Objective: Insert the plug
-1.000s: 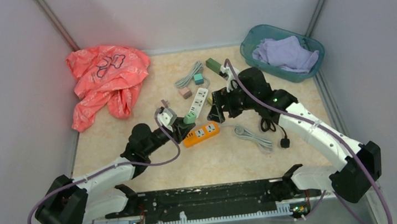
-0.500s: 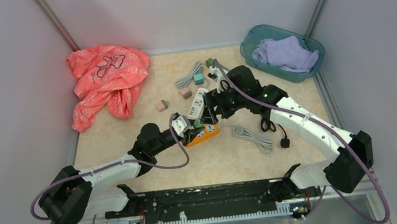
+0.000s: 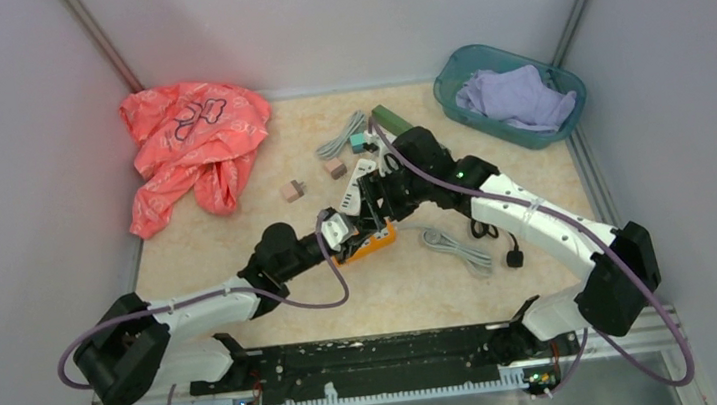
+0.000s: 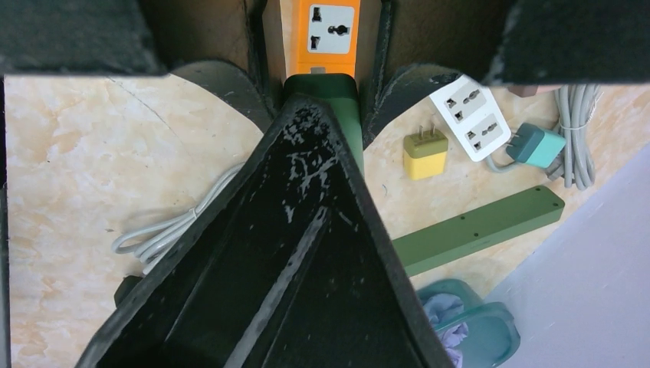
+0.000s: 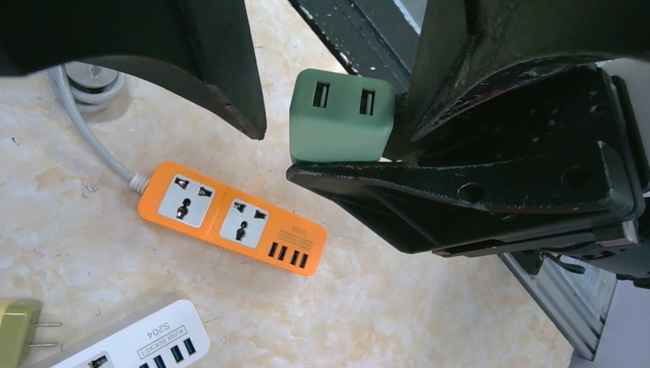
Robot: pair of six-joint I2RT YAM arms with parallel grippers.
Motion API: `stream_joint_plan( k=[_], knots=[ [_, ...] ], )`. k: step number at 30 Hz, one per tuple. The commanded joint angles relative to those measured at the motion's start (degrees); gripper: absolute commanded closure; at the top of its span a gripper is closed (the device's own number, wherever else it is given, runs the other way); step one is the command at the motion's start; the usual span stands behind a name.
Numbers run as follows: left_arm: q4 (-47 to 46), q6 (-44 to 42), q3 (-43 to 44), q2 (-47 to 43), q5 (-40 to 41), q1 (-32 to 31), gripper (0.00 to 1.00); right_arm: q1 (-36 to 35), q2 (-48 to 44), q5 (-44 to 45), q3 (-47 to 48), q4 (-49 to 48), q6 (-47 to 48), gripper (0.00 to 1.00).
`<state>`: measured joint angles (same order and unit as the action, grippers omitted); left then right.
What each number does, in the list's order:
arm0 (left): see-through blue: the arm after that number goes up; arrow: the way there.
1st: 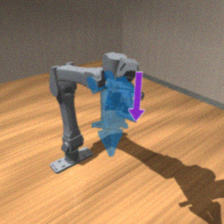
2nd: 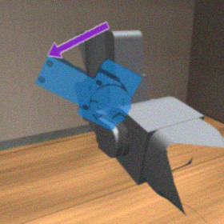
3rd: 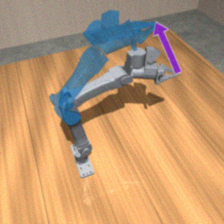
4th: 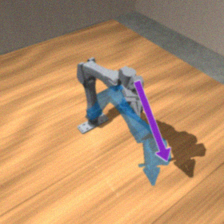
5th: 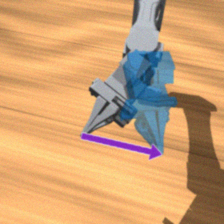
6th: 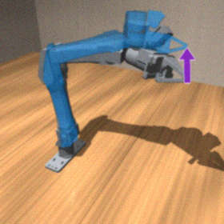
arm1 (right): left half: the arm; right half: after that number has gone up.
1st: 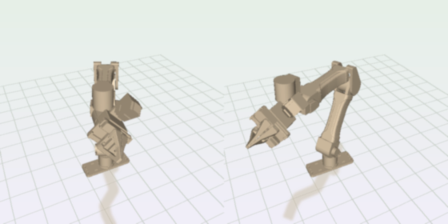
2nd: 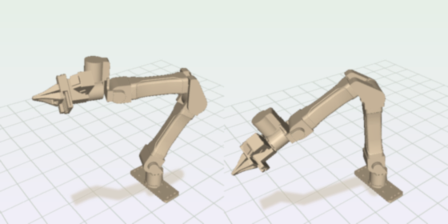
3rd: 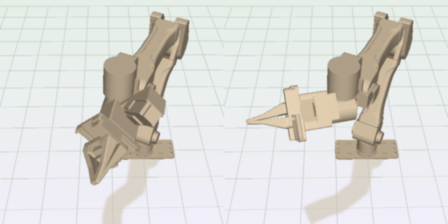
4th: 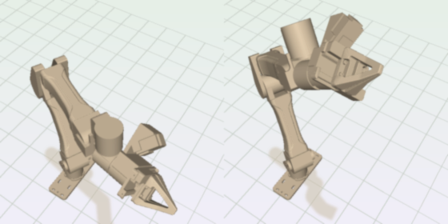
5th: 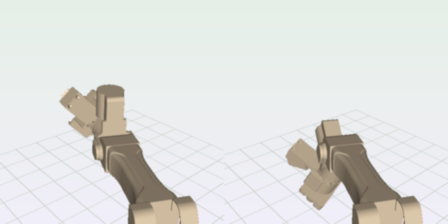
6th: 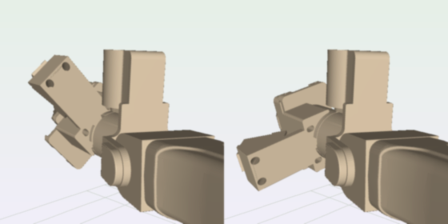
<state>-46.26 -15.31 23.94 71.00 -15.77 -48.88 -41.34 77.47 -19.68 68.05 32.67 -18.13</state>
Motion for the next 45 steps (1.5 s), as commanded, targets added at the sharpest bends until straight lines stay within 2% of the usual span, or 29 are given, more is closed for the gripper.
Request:
stream_joint_plan(
  k=[1,7,10,13,15,18,22,25,30,36,39,45],
  knots=[
    [-2.3,-1.6,2.1,0.3,0.7,-0.9,0.87,-1.4,0.2,2.2,2.1,-2.3,-0.8,0.35],
    [-2.3,-1.7,2.3,0.8,1.6,-1.7,0.87,-1.9,0.7,3.1,1.7,-2.3,-0.9,0.45],
    [-1.8,-1.6,2.4,1.1,2.1,-2.1,0.85,-2.1,1.0,3.9,1.5,-1.9,-0.4,0.57],
    [-0.7,-1.2,2.1,0.7,3.6,-2.3,0.77,-2.1,1.0,5.3,1.5,-1.3,0.5,0.71],
    [0.5,-0.8,1.6,0.0,4.7,-2.3,0.66,-2.2,1.0,6.7,1.3,-1.3,1.2,0.79],
    [2.2,0.8,0.7,-1.0,6.5,-2.3,0.55,-2.5,0.9,9.1,0.8,-1.8,1.9,0.88],
    [5.0,4.2,-0.8,-3.2,9.1,-2.3,0.42,-3.1,1.2,12.4,0.1,-1.7,2.6,0.93],
    [8.6,7.1,-1.5,-6.2,11.3,-2.3,0.37,-3.5,1.6,15.2,0.1,-1.2,3.0,0.95],
    [14.0,14.5,-3.2,-11.0,19.2,-2.1,0.31,-4.4,3.1,19.4,0.0,-0.6,3.7,0.96],
    [23.6,23.9,-1.4,-11.1,22.4,0.4,0.29,-5.3,6.3,22.7,-0.1,-0.1,3.5,1.00],
    [25.8,28.6,-1.0,-9.6,20.0,3.5,0.29,-5.9,7.7,24.2,-0.2,-0.2,2.7,1.00],
    [25.3,36.1,-1.9,-6.6,9.7,13.5,0.31,-6.4,10.1,26.1,-0.6,-0.3,1.8,1.00]
  ],
)
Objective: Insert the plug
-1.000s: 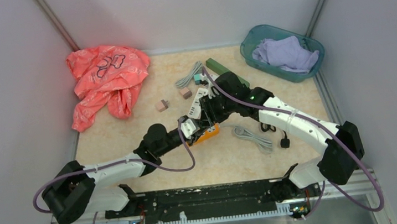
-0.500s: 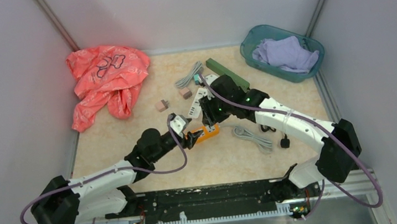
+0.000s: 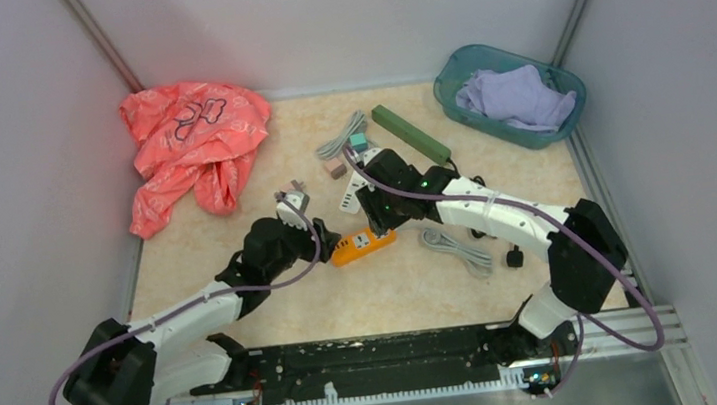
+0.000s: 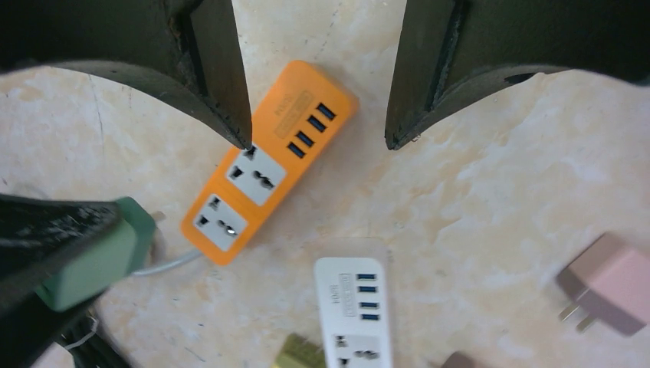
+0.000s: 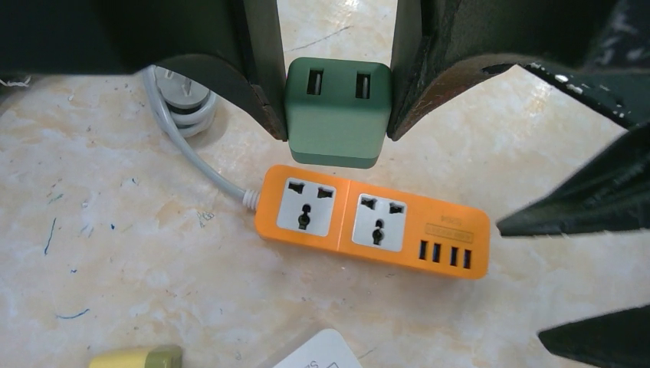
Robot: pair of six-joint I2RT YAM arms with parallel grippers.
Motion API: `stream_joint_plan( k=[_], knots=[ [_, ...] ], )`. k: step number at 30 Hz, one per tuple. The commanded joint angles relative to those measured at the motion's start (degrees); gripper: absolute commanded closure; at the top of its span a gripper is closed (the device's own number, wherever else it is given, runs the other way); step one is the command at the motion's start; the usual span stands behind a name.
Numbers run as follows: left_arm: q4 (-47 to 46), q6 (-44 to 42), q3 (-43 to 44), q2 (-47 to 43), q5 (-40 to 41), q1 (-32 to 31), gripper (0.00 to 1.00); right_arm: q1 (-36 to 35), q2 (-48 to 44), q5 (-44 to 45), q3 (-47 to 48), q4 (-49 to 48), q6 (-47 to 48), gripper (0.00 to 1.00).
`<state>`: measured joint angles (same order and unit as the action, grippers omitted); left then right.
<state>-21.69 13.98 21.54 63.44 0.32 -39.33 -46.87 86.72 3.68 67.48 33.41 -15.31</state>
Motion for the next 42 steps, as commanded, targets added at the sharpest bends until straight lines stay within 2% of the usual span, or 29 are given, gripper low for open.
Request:
stream_joint_plan(
  k=[1,8,15,29,42],
  knots=[
    [0.5,7.3,0.5,1.2,-7.4,4.8,0.31,-0.8,1.1,2.9,-0.1,-1.1,-1.0,1.00],
    [1.3,10.1,2.3,6.0,-11.9,9.4,0.33,-1.0,4.0,3.7,0.4,-1.4,-1.5,1.00],
    [1.4,11.1,4.7,10.9,-14.1,11.4,0.34,-1.4,6.3,5.8,1.3,-1.2,-2.2,1.00],
    [4.7,10.4,7.8,16.5,-17.8,11.9,0.40,-1.6,7.5,5.0,2.3,-3.0,-3.3,1.00],
    [4.8,11.5,7.4,17.9,-20.0,11.9,0.44,-1.6,10.1,5.7,2.1,-3.5,-4.1,1.00]
  ],
)
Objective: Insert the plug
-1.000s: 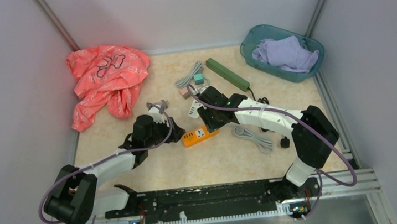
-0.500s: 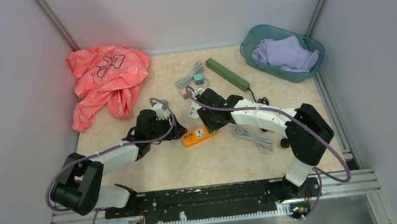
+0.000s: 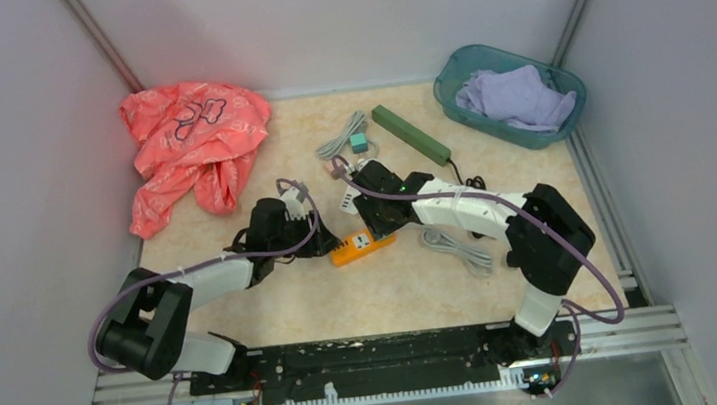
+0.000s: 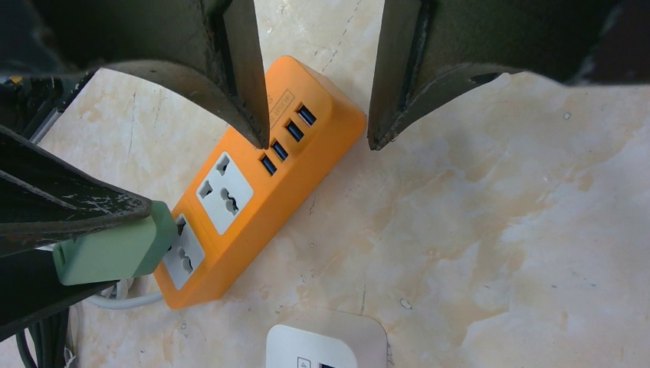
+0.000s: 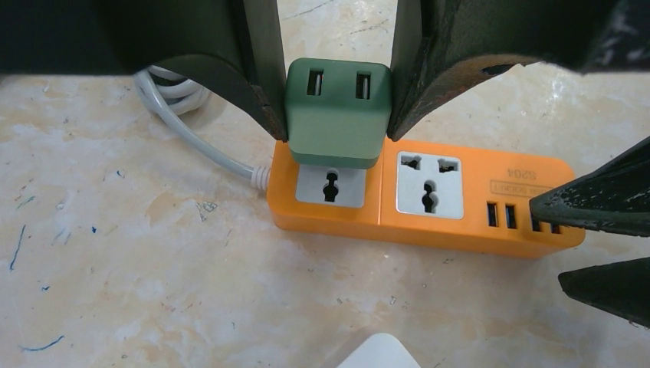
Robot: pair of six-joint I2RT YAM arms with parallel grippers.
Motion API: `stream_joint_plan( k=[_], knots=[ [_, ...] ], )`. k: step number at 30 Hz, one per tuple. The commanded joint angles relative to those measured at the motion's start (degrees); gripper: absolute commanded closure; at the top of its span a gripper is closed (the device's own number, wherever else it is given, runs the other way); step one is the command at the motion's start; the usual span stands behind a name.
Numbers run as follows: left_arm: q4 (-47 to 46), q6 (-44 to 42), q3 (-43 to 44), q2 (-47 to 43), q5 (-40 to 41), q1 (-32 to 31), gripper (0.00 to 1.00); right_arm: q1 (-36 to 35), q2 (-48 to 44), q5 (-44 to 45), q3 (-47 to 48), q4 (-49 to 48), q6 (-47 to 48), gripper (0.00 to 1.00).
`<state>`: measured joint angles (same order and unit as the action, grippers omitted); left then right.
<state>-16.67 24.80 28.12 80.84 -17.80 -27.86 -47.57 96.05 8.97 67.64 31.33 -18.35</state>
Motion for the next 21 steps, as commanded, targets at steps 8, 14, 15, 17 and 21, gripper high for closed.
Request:
stream_joint_plan(
  k=[8,14,15,17,21],
  knots=[
    [-0.9,2.0,0.1,0.7,-3.5,0.4,0.53,-0.9,0.9,1.4,0.7,-1.2,-1.1,1.00],
    [-2.1,3.7,-0.7,1.1,-5.0,0.3,0.59,-0.9,1.2,2.2,-0.4,-1.3,-0.8,1.00],
    [-2.5,4.0,-0.9,1.2,-5.2,0.3,0.59,-0.9,1.3,2.1,-0.7,-1.3,-0.7,1.00],
    [-3.1,4.5,-1.3,1.3,-5.5,0.2,0.60,-0.9,1.5,2.1,-1.2,-1.5,-0.4,1.00],
    [-3.4,4.8,-1.5,1.7,-5.7,0.3,0.61,-0.9,2.2,2.1,-2.3,-1.4,0.1,1.00]
  ],
)
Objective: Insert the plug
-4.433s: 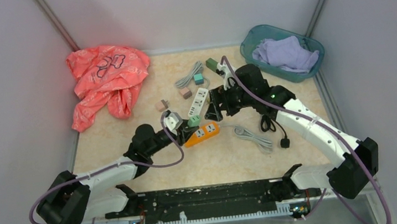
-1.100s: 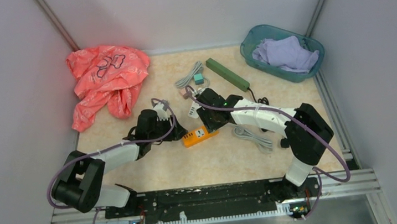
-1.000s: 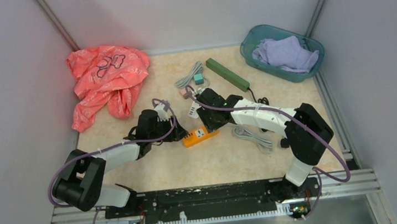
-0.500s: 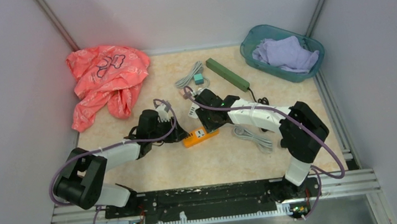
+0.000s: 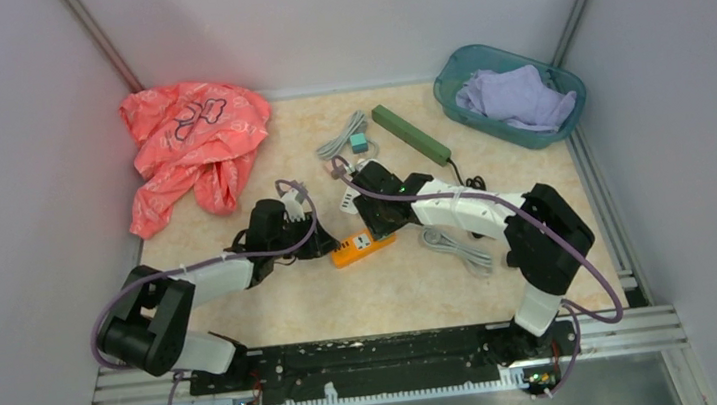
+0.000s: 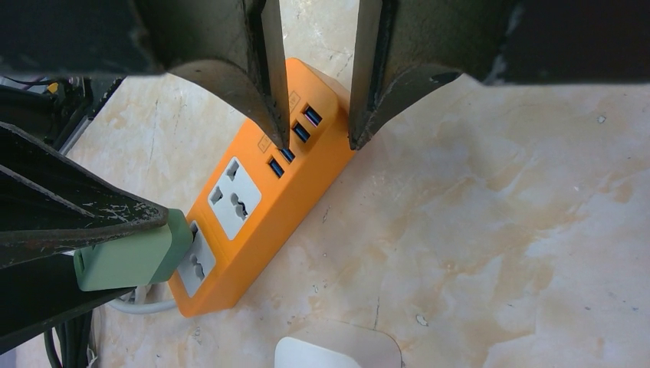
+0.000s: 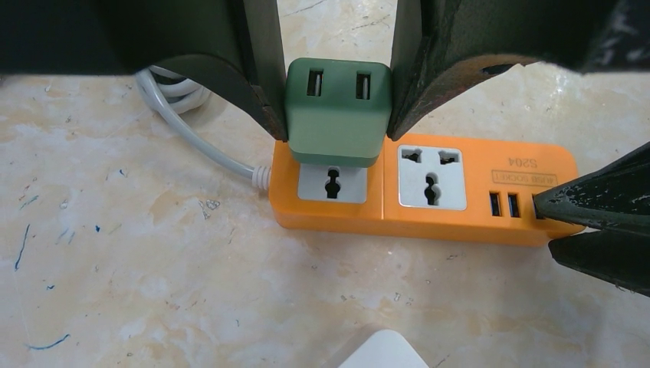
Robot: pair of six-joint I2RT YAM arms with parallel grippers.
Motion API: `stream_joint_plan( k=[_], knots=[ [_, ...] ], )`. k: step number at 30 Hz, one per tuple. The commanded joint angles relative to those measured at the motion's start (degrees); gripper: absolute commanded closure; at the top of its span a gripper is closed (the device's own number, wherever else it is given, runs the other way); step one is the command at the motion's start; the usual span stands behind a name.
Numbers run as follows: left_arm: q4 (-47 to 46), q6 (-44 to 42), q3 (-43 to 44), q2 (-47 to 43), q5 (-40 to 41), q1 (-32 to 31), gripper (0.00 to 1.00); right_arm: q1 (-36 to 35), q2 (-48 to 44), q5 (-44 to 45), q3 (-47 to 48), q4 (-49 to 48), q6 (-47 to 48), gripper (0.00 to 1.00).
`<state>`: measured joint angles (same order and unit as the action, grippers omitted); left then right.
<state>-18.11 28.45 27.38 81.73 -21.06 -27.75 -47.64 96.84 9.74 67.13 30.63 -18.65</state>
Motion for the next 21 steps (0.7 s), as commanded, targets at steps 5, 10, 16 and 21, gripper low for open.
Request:
stream_joint_plan(
  k=[5,10,16,21],
  knots=[
    [-2.4,1.2,-0.7,1.4,-2.7,0.0,0.61,-0.8,4.4,0.5,-1.7,0.4,1.5,1.00],
    [-2.4,1.2,-0.7,1.4,-2.7,-0.3,0.62,-0.8,5.9,-1.0,-2.4,0.1,2.4,1.00],
    [-2.3,1.5,-1.0,1.2,-2.7,-0.6,0.63,-0.8,6.3,-0.8,-5.0,-0.6,3.3,1.00],
    [-2.3,1.8,-1.3,1.1,-2.6,-0.7,0.63,-0.8,2.3,-0.4,-10.0,-4.4,2.9,1.00]
  ],
)
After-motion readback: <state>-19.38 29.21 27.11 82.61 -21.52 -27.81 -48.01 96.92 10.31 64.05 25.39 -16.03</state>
